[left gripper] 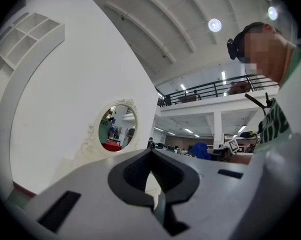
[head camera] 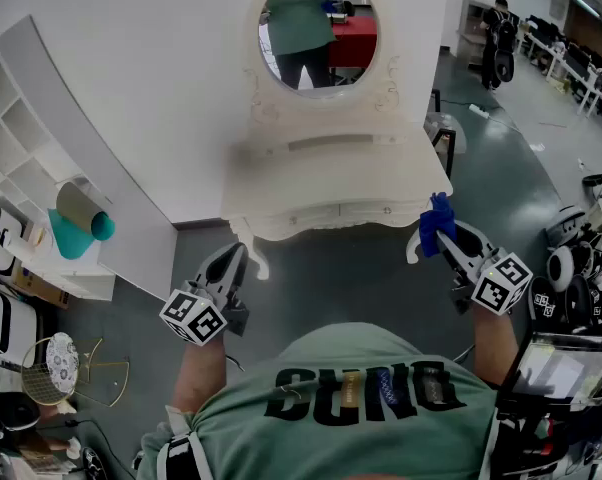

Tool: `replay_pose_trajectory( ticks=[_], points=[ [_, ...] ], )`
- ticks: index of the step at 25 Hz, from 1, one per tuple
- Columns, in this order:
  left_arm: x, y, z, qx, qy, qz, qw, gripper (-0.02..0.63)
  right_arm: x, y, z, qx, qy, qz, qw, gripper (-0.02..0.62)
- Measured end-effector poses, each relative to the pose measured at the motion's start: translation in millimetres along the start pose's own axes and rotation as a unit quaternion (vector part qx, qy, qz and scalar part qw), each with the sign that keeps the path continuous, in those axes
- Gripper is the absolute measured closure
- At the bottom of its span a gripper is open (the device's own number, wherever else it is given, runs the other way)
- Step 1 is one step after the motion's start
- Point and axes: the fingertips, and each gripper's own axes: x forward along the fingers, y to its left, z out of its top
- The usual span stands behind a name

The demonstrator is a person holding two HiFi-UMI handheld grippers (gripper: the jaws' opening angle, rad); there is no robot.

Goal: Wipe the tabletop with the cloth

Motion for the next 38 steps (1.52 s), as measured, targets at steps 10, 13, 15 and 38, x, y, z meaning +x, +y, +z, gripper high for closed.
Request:
replay_pose_trajectory(
  ticks=[10, 13, 15, 38],
  points=[
    [-1, -2, 4, -0.005, -0.004, -0.002, 1.0, 0.607, 2, 3, 4, -0.002, -0.002, 0.005, 1.0, 0.474],
    [-2, -2, 4, -0.004, -0.005, -0.001, 1.0, 0.607, 2, 4, 4, 0.006, -0.004, 0.008, 1.0, 0.474],
    [-3, -2, 3, -0.004, -0.006, 0.0, 1.0, 0.607, 2, 4, 5, 0.018, -0.011, 0.01, 1.0, 0.472],
    [-114, 139, 47, -0.012, -0.032, 0.05, 0.9982, 0.607, 168, 108, 4, 0.018, -0.007, 0.073, 0.997, 0.468]
  ],
)
